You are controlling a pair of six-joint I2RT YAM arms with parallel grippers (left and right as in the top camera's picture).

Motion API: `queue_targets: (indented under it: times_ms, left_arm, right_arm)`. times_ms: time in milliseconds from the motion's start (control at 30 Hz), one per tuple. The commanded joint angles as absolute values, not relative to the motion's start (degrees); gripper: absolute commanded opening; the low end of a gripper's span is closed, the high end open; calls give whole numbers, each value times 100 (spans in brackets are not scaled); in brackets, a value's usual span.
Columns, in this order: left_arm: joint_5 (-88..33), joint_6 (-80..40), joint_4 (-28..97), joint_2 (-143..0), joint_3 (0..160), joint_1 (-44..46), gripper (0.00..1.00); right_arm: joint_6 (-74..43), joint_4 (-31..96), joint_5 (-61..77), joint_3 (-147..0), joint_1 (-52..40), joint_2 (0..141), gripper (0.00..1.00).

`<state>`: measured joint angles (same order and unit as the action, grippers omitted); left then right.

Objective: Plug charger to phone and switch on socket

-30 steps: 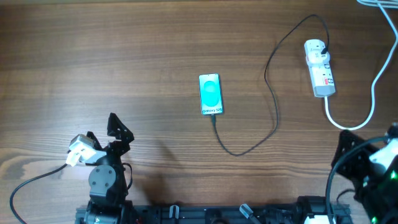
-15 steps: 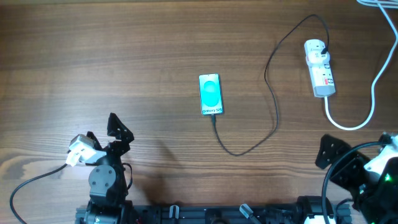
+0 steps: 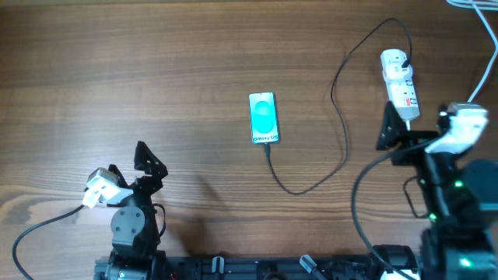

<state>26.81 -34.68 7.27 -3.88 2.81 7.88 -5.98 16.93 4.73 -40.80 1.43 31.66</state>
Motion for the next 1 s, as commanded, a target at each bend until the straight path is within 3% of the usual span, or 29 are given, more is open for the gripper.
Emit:
queue_targets:
  times_ms: [0,200,400,633,967]
  left_arm:
    - [2775,-3479,703,-392,226,810,100]
    - [2775,-3479,703,-392,226,810,100]
    - [2775,-3479,703,-392,226,810,100]
    - [2775,-3479,703,-392,226,810,100]
    - [2775,-3479,703,-392,226,810,100]
  right_arm:
    - [-469,589,854,-2825,113,2425,100]
    - [-526,-615,696,-1129,113,991,100]
    - [-1350,-1166,89,-200,113,528,100]
    - [-1022,-45,89,-30,113,16,100]
    - [-766,-27,137,-30,115,19,99]
